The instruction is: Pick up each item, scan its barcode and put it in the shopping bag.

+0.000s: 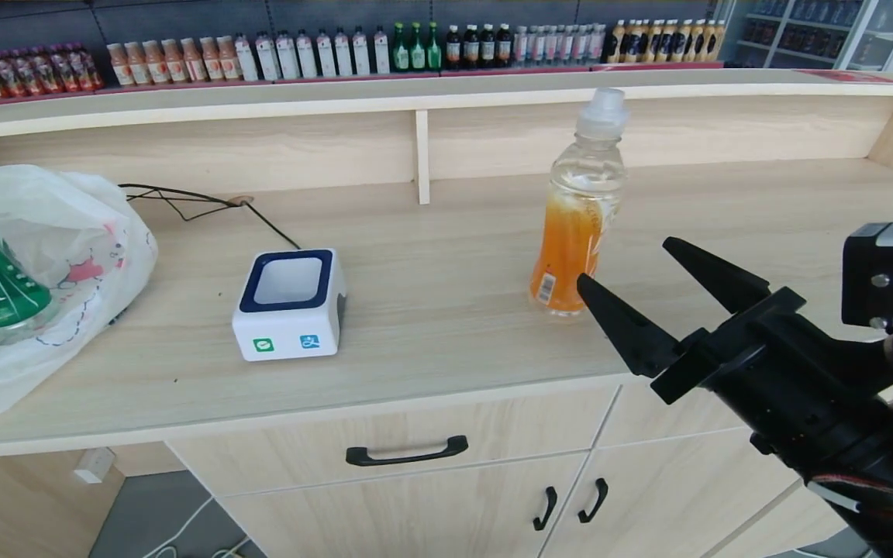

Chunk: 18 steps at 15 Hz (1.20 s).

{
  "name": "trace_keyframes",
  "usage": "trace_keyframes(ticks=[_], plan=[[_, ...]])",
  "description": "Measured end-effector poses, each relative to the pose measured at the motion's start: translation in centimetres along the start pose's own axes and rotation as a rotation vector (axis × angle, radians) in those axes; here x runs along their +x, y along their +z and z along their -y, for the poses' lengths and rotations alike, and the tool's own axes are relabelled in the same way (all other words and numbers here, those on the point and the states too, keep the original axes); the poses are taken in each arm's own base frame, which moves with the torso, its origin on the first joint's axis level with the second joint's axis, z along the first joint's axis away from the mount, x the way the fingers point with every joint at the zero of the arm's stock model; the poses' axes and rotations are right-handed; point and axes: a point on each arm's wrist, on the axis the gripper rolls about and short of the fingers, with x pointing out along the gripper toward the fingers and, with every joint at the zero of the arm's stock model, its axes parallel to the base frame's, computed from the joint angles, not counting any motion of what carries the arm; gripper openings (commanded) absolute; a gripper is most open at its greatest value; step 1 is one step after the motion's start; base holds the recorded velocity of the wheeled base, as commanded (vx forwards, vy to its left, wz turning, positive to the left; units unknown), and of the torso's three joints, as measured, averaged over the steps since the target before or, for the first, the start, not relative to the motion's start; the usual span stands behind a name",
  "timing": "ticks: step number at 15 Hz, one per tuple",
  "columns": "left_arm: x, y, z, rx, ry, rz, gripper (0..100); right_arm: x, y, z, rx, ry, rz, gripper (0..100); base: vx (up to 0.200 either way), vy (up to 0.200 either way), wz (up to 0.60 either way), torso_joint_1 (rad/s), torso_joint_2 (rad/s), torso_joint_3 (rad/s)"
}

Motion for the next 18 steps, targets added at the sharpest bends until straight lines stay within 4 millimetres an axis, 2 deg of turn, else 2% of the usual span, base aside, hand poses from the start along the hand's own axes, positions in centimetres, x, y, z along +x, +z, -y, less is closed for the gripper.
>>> trace_keyframes(ticks=[5, 10, 18], plan=[[0.0, 0.0, 0.0, -0.001, -0.001, 0.001, 100, 0.4, -1.2, 2.0, -0.038, -0.083, -0.043, 100, 0.0, 0.0, 0.0, 0.0, 0.0, 0.0], [0.0, 0.0, 0.0, 0.0, 0.0, 0.0, 100, 2.9, -1.8, 1.9, -0.039, -0.087, -0.021, 100, 0.0, 0.0, 0.0, 0.0, 0.0, 0.0], [0.0, 0.0, 0.0, 0.003, 0.0, 0.0, 100, 6.6, -4.7, 1.6, -0.039, -0.091, -0.042, 100, 0.0, 0.0, 0.0, 0.0, 0.0, 0.0]])
